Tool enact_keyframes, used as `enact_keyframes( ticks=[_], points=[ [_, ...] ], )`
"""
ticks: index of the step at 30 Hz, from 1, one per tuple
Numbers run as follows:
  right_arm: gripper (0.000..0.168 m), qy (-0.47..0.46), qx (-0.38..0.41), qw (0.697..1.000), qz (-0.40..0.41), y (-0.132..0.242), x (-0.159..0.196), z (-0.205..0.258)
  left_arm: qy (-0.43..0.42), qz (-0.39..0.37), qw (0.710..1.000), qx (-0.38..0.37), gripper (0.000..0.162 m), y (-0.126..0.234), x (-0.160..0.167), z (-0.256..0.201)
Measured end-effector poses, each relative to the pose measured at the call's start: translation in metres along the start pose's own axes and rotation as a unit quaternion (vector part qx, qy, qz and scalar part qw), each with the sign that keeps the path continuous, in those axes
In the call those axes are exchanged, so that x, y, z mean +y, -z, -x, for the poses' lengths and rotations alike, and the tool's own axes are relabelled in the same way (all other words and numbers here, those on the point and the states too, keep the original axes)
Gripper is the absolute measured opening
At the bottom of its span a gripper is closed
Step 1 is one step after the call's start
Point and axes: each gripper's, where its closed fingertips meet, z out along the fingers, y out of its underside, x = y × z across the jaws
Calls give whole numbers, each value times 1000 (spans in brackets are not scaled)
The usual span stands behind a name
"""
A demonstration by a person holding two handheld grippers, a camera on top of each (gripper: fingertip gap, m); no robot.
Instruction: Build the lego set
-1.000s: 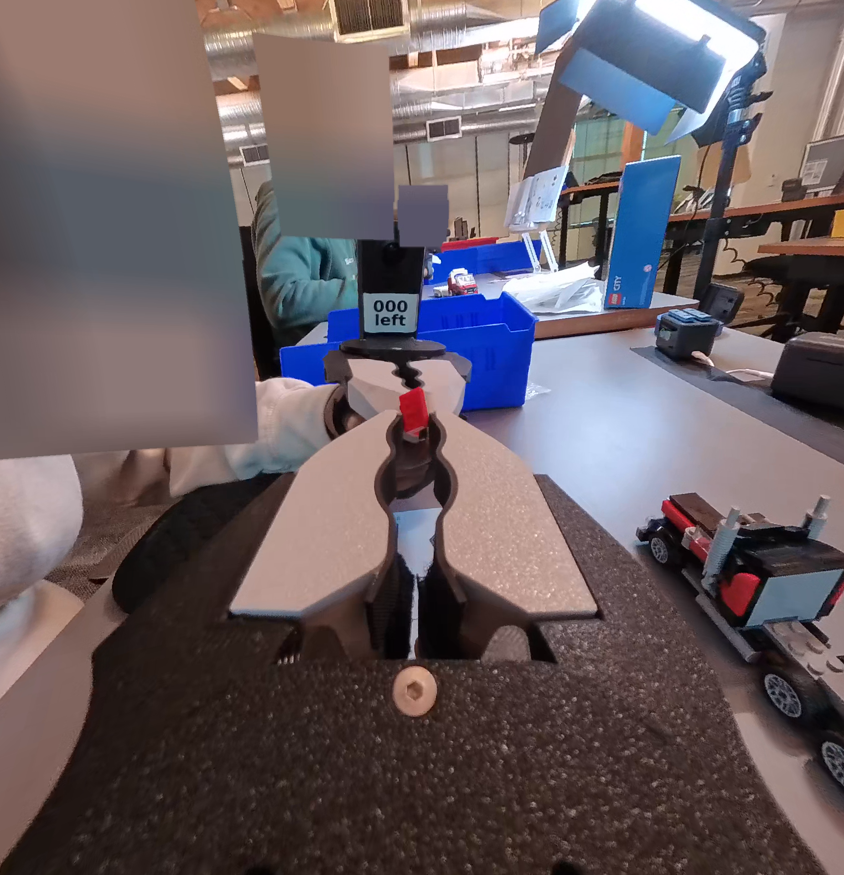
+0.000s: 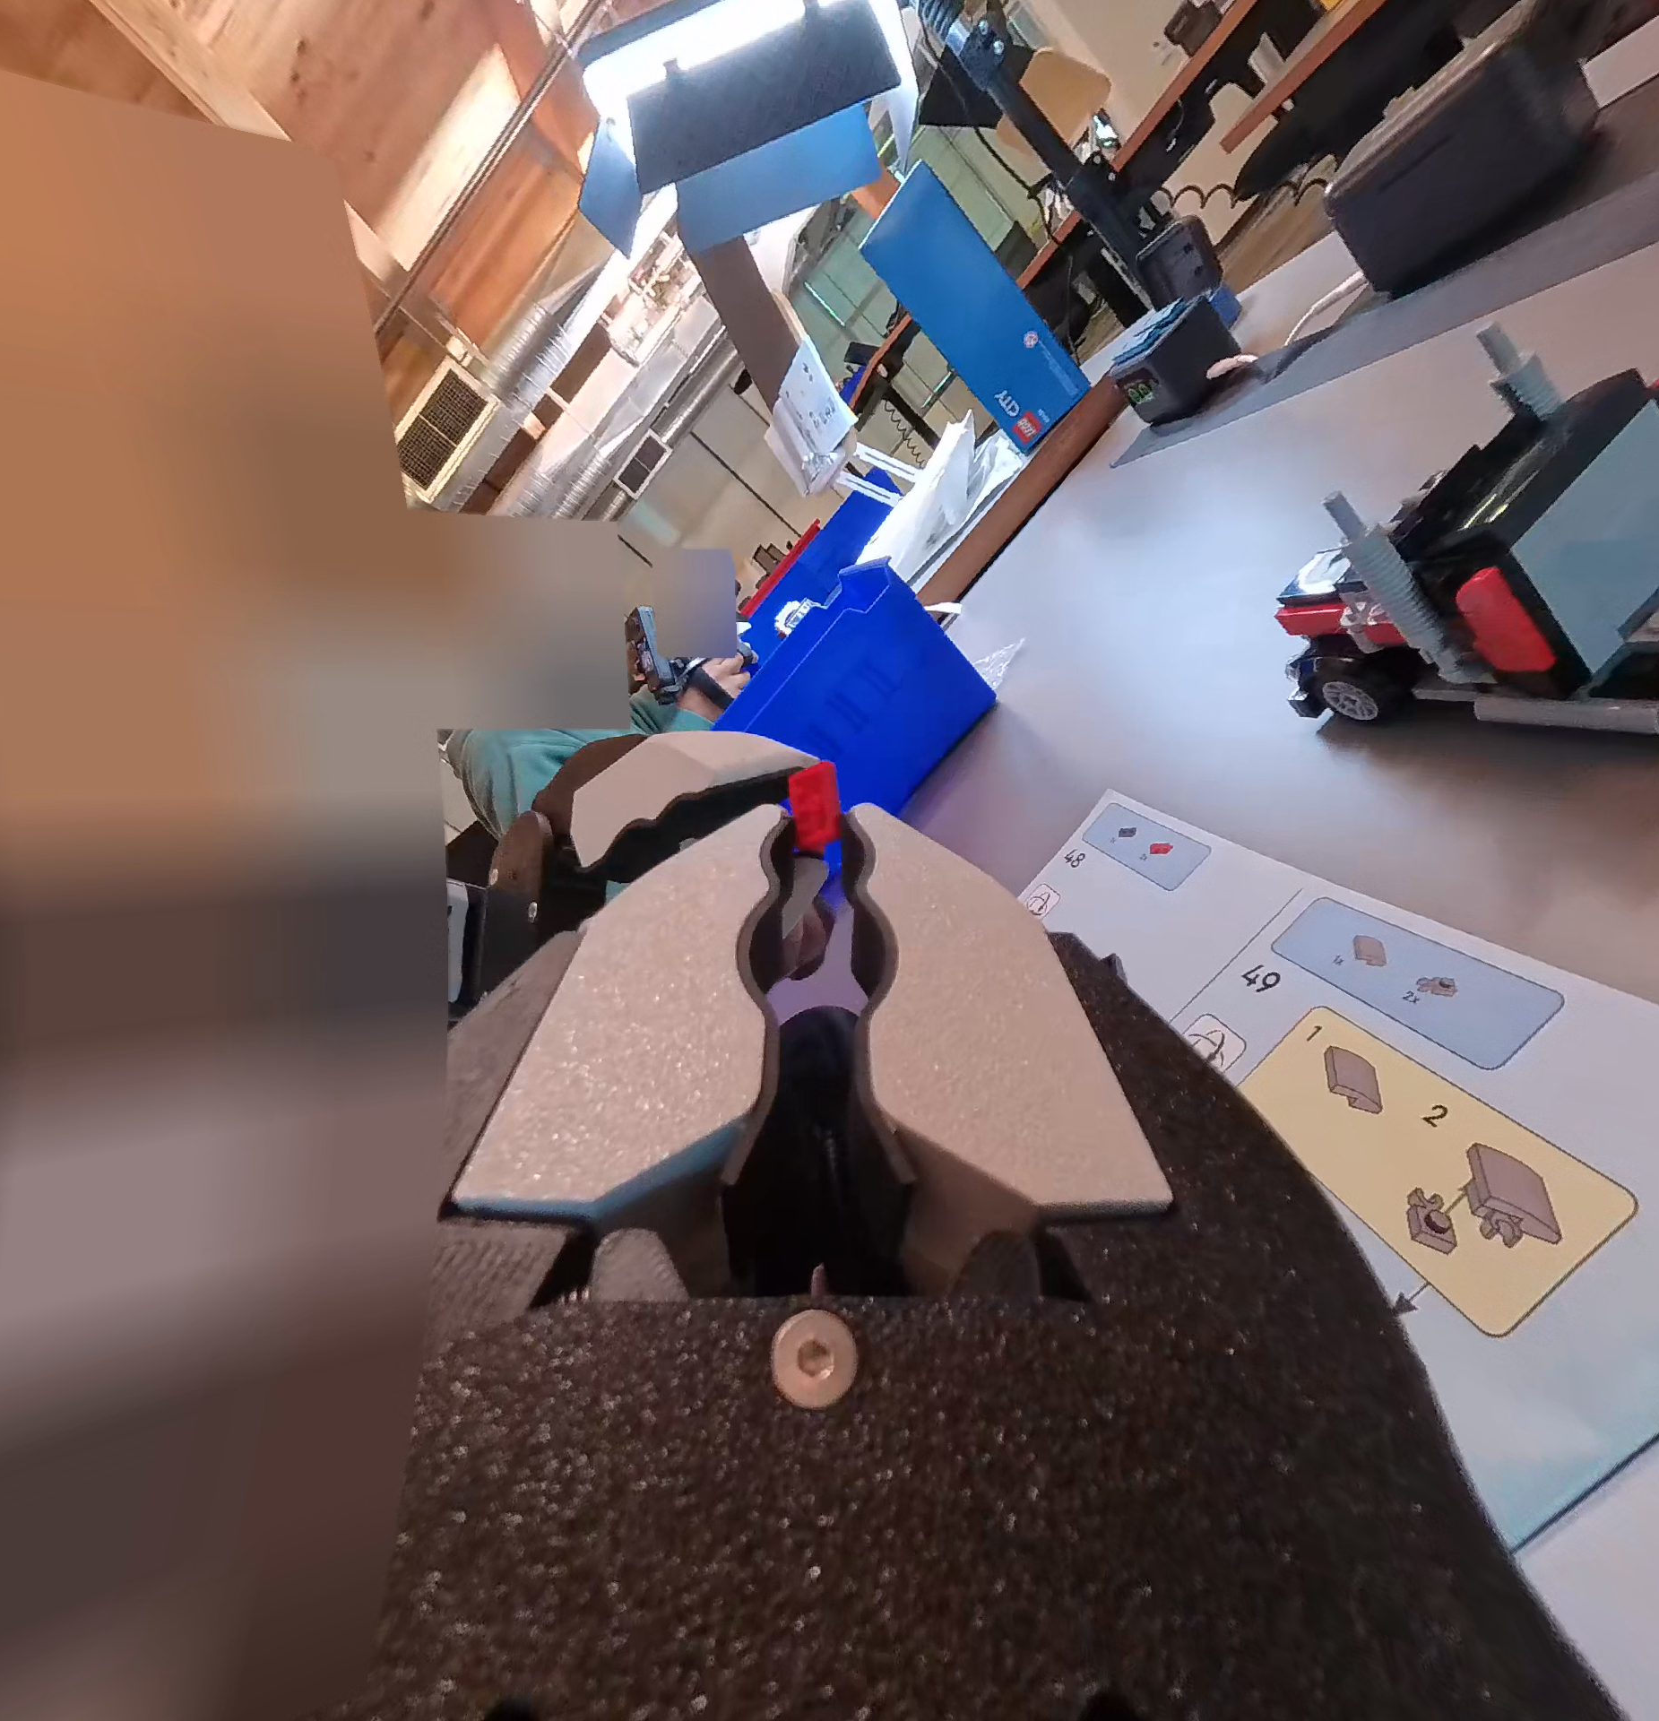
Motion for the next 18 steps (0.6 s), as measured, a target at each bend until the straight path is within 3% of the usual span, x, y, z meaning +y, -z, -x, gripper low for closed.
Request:
enact_keyframes(
  ticks=[4, 7, 9, 12, 14, 18],
  points=[
    [10, 8, -11, 1000, 20, 1, 3, 4, 19, 10, 1000, 3, 17, 3, 0, -2],
    [33, 75, -43, 993, 86, 12, 7, 11, 75, 20, 997, -3, 17, 11, 0, 1],
    [41, 185, 3, 964, 192, 31, 25, -9, 135, 38, 990, 1, 17, 17, 5, -3],
    [41, 310, 81, 883, 343, 64, 58, -49, 207, 80, 975, 13, 16, 19, 18, -20],
    [36, 354, 100, 850, 376, 69, 68, -60, 223, 109, 969, 14, 16, 18, 28, -30],
    [37, 396, 104, 823, 394, 61, 76, -66, 223, 117, 968, -4, 16, 16, 30, -29]
  ],
)
